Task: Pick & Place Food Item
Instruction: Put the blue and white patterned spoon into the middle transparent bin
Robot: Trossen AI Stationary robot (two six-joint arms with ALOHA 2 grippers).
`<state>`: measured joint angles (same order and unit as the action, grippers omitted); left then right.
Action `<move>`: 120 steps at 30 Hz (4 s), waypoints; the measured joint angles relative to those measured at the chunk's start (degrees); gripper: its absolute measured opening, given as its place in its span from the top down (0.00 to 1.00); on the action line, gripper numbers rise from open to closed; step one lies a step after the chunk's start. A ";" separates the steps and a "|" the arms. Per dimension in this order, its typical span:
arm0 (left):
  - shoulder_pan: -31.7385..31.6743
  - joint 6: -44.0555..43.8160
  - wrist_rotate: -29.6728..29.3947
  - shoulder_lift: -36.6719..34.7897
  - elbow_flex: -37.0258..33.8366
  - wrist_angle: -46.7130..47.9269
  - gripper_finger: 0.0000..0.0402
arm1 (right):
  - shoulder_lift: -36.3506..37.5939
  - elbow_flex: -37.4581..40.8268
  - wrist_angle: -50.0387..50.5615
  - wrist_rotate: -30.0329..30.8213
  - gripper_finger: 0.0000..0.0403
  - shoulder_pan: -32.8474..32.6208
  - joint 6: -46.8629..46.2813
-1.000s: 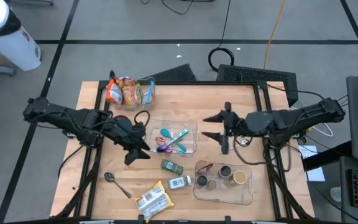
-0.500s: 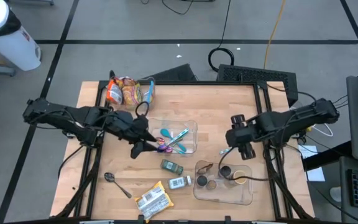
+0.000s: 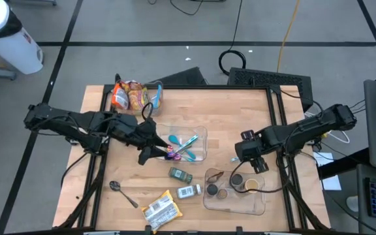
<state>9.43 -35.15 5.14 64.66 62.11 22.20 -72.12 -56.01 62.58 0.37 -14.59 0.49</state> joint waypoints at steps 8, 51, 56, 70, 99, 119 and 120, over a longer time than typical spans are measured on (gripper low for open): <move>0.00 -1.04 -0.23 0.00 0.00 0.00 0.43 | 0.02 6.23 -3.53 0.27 0.44 0.00 -2.39; 0.00 -1.03 -1.22 0.02 0.00 0.00 0.43 | -0.02 14.60 -15.88 -0.52 0.56 7.93 3.50; 0.02 -1.17 -1.22 0.02 0.00 0.01 0.43 | -0.25 14.60 -15.88 -0.53 0.56 7.93 3.69; 0.04 -1.14 -1.19 0.04 0.00 0.29 0.43 | -8.45 14.55 -15.89 -0.51 0.59 7.91 6.74; 0.00 -1.07 -1.19 0.04 0.02 -0.56 0.43 | 4.86 4.15 -6.55 7.38 0.99 11.30 -2.04; -10.42 -30.95 -1.11 2.51 0.09 -29.85 0.43 | 12.92 -12.16 -64.35 12.93 0.99 12.67 1.87; -11.17 -33.85 -0.71 3.37 0.09 -30.65 0.43 | 12.40 -12.16 -67.13 12.91 0.99 12.51 3.19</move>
<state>-1.74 -69.00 4.43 68.03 62.19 -8.46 -59.72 -68.16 -4.55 13.28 -2.07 3.69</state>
